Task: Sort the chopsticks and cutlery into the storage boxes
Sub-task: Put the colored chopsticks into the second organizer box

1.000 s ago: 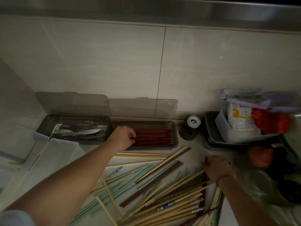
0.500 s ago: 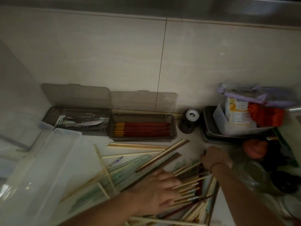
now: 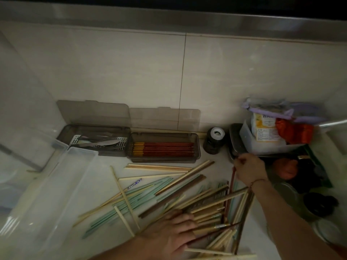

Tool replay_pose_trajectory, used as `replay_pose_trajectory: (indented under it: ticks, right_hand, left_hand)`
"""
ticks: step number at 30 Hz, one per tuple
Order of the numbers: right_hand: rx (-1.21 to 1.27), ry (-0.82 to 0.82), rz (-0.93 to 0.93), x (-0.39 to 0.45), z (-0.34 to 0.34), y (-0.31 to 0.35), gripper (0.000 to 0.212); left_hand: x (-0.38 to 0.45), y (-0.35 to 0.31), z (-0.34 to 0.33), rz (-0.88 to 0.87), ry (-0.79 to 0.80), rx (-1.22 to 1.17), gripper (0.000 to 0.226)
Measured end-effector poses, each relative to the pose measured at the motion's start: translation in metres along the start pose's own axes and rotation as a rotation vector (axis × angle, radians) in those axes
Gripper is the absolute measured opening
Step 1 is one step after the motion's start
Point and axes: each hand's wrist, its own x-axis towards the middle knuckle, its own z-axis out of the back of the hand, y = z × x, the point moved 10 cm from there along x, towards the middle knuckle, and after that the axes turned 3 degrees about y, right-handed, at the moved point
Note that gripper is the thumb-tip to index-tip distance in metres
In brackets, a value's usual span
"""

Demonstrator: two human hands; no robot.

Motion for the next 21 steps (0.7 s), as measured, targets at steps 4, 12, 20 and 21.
replay_pose_trajectory:
  ticks: [4,12,20,21]
  right_hand:
    - [0.16,-0.049,0.122,-0.014,0.014,0.024,0.007]
    - [0.312,-0.253,0.513,-0.062,0.065,0.09,0.04]
    - [1.045,-0.183,0.28,-0.084,0.049,0.08,0.025]
    - [1.127,-0.144,0.229,-0.085,0.037,0.076,0.022]
  left_hand:
    - [-0.007,-0.002,-0.007,-0.016,0.012,0.071,0.028]
    - [-0.004,0.007,0.002,0.007,-0.101,-0.068,0.026]
    - [-0.005,0.084,0.103,0.463,-0.665,-0.387,0.043]
    - [-0.004,0.088,0.113,0.455,-0.68,-0.333,0.039]
